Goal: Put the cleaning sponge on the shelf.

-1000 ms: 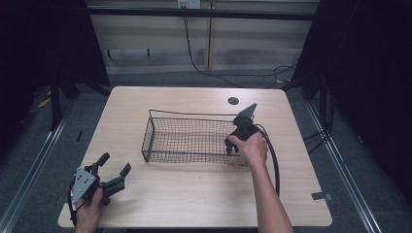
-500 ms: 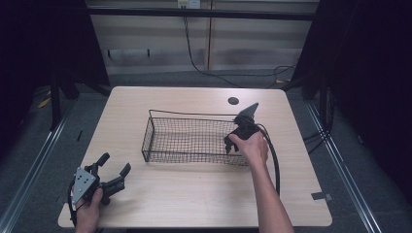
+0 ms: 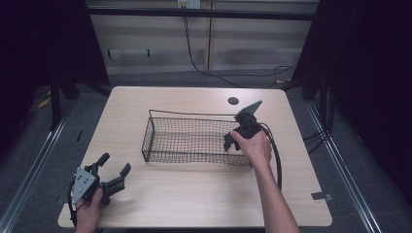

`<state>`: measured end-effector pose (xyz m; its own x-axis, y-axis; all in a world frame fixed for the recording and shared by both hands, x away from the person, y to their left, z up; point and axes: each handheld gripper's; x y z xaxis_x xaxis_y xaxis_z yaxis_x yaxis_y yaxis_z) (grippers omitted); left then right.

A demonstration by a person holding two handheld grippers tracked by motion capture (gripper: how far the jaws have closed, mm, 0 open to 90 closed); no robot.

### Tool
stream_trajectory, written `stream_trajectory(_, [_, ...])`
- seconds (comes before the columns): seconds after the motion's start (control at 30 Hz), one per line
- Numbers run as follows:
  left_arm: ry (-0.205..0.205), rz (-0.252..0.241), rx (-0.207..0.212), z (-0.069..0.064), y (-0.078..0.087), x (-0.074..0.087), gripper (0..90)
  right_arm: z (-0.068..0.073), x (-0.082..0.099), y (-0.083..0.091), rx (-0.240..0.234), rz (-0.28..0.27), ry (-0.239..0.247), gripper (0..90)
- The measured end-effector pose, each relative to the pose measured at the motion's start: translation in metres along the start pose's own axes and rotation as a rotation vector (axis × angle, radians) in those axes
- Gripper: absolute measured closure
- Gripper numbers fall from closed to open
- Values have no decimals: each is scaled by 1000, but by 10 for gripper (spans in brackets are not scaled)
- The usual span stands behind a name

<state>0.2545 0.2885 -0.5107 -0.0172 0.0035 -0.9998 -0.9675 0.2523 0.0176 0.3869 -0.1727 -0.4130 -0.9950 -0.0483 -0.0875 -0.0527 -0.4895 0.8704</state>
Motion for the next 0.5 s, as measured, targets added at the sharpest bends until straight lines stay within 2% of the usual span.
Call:
stream_trajectory(0.27, [3, 0, -4, 0, 0, 0, 155, 7, 9, 9, -44, -34, 98, 174])
stream_trajectory(0.4, [3, 0, -4, 0, 0, 0, 155, 13, 15, 12, -91, -39, 167, 201])
stream_trajectory(0.5, [4, 0, -3, 0, 0, 0, 155, 16, 21, 15, -82, -66, 218, 232])
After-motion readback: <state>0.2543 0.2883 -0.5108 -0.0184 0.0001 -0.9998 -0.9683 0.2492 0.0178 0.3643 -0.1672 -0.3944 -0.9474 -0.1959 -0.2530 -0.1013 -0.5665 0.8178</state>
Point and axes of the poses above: each handheld gripper's, and its own axes: y roughly backward along the jaws, x roughly out of its underside, z roughly to its left, and after that the axes turned 15 degrees about -x, right-handed
